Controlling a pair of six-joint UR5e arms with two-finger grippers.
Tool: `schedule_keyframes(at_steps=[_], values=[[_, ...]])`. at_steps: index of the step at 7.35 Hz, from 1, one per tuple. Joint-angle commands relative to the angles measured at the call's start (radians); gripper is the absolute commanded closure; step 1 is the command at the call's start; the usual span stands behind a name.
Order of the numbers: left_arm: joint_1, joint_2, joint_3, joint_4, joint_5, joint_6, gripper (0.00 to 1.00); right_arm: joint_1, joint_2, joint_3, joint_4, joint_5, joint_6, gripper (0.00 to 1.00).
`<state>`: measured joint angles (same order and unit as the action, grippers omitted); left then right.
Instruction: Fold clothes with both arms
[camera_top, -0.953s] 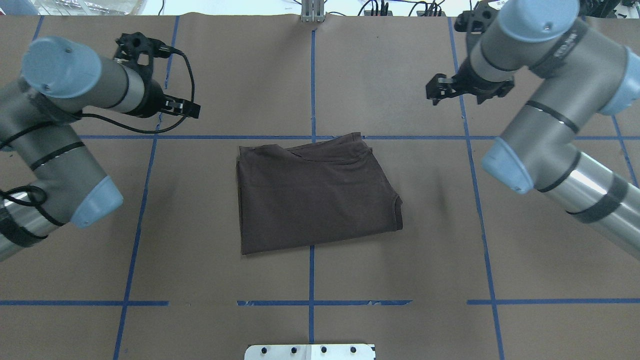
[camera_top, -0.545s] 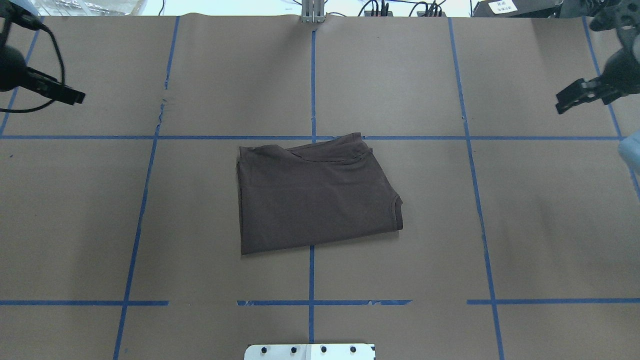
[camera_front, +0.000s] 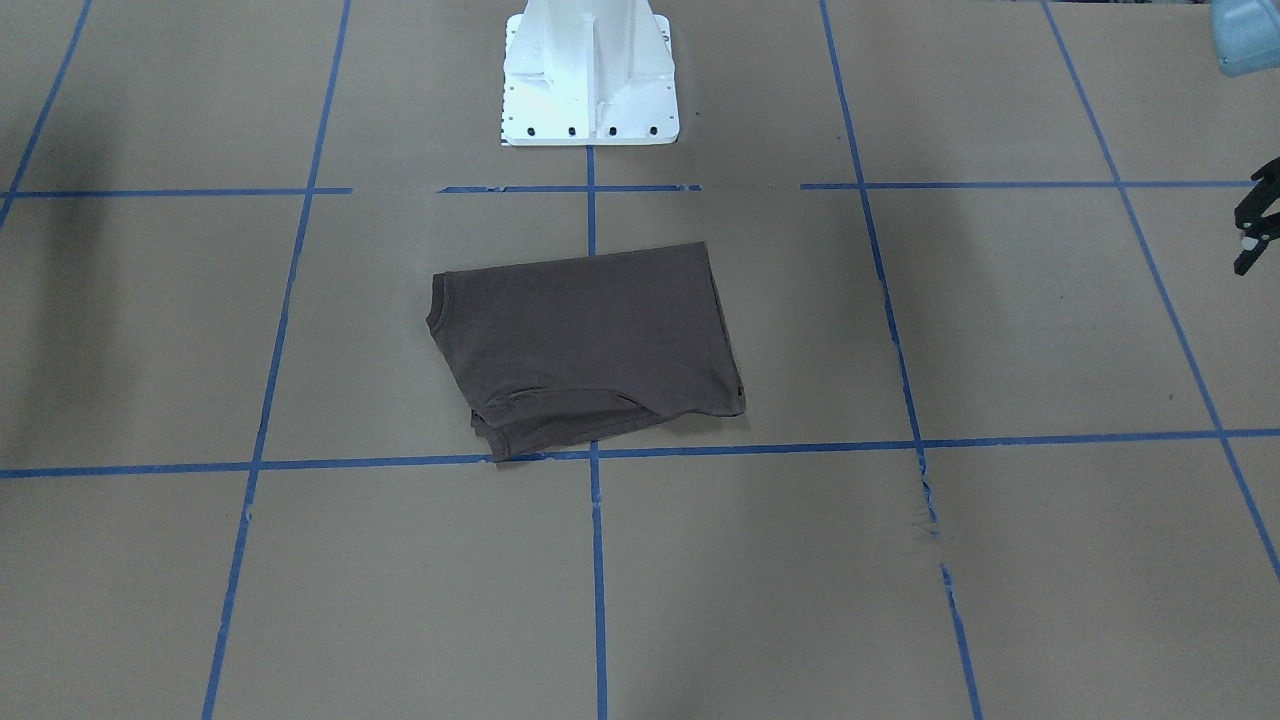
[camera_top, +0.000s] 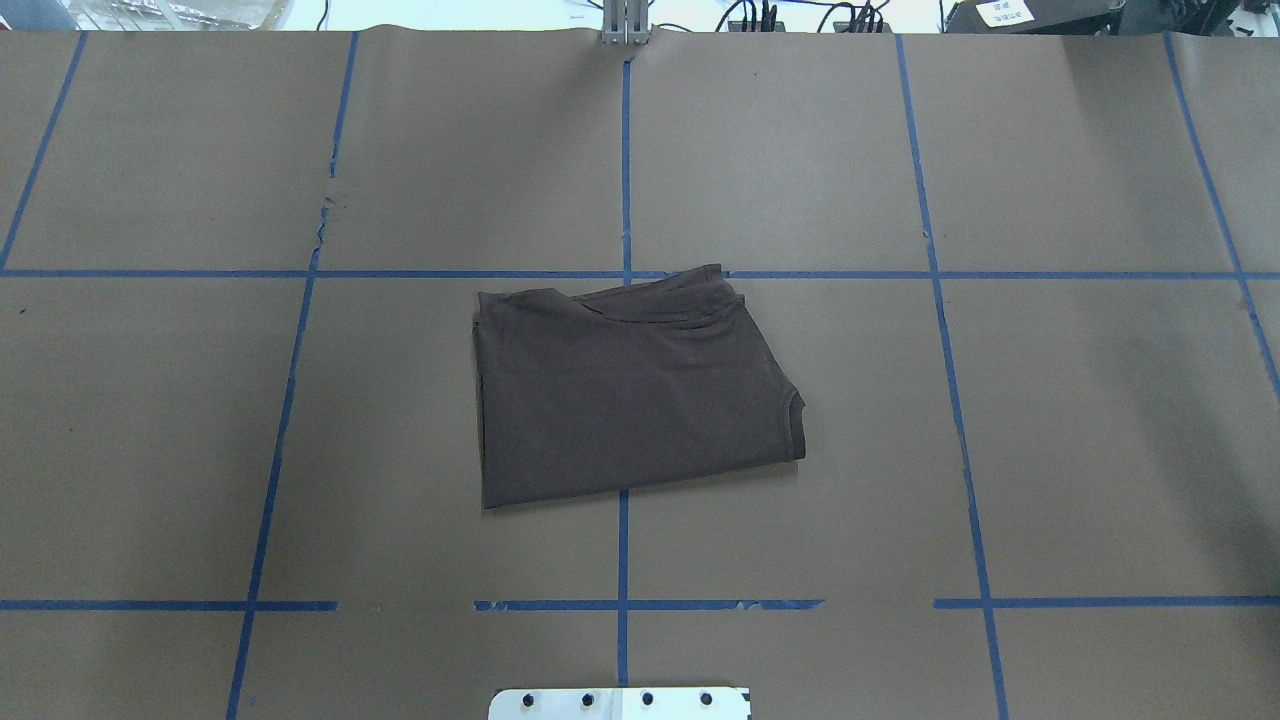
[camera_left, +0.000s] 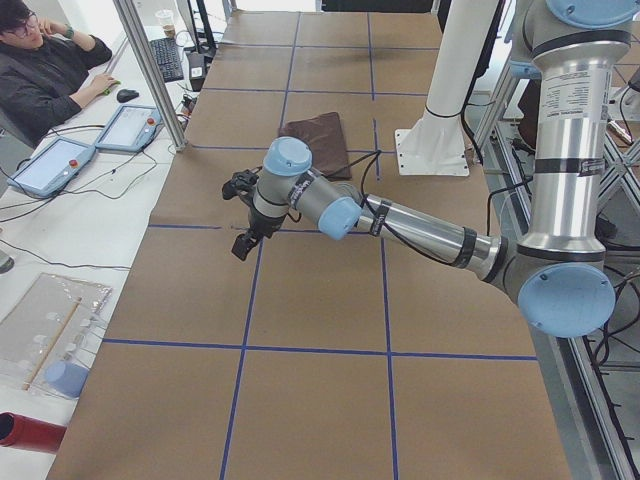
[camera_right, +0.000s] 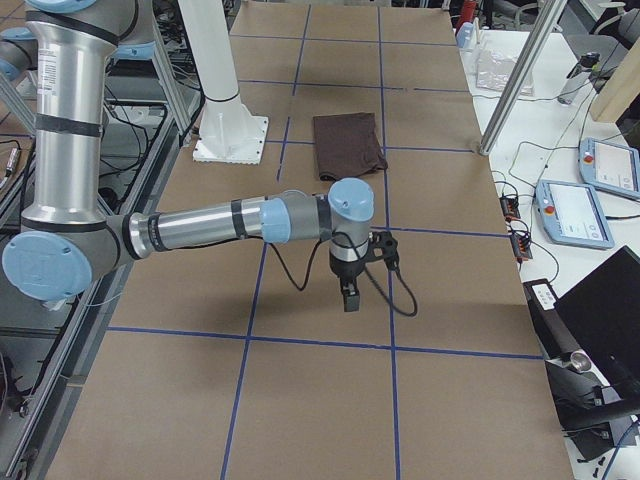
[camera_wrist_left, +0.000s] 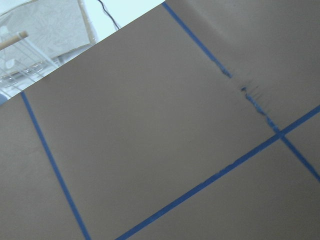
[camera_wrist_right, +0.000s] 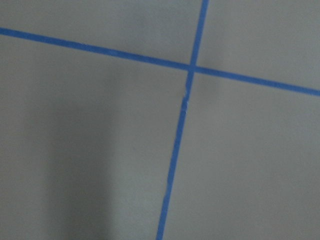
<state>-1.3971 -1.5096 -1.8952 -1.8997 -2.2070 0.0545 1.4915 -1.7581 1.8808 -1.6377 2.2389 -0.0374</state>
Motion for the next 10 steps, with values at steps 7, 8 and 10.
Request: schedule_keyframes(at_steps=[7, 8, 10], values=[[-0.183, 0.246, 0.127, 0.162, -0.184, 0.094, 0.0, 0.041, -0.096, -0.028, 0.001, 0.008, -0.002, 0.0], [-0.181, 0.237, 0.105, 0.221, -0.184, 0.093, 0.0, 0.041, -0.096, -0.028, 0.001, 0.008, -0.004, 0.0], [-0.18, 0.226, 0.029, 0.292, -0.183, 0.091, 0.0, 0.041, -0.096, -0.028, 0.001, 0.008, -0.002, 0.0]])
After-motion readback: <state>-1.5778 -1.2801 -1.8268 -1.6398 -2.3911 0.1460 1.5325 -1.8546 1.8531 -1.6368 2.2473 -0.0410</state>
